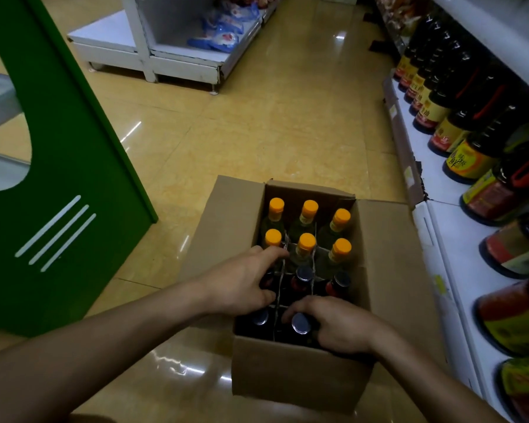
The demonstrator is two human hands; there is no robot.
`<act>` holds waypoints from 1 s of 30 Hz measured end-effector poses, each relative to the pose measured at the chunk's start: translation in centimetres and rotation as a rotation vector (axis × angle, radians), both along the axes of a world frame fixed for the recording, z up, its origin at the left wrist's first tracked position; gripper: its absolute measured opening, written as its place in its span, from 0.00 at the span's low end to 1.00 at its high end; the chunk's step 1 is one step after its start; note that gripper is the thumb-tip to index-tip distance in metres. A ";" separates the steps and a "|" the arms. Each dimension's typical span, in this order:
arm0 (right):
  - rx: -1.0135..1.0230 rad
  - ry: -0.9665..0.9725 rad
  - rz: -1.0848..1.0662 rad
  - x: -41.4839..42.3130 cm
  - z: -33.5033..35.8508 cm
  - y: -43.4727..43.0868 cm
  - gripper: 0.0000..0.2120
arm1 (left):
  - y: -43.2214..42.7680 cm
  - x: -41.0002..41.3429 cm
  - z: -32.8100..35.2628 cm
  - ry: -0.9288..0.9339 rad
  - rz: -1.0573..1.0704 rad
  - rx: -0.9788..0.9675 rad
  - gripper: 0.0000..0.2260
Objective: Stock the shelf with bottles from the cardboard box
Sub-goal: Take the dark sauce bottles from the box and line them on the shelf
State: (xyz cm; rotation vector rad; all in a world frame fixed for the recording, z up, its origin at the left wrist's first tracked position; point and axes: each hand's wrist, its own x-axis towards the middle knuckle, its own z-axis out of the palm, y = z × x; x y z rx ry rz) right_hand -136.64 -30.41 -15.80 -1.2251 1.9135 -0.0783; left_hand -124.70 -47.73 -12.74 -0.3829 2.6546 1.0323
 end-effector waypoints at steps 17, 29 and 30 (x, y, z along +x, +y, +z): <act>-0.267 -0.157 -0.292 0.5 -2.4 2.1 0.14 | 1.2 0.8 -0.3 -0.011 -0.108 -0.044 0.36; -0.774 -0.243 -0.481 -0.4 5.6 1.9 0.07 | 1.7 0.9 -0.7 -0.043 -0.070 0.374 0.44; -0.816 -0.264 -0.491 -0.4 6.7 1.7 0.08 | 1.8 0.8 -0.8 -0.030 -0.055 0.411 0.42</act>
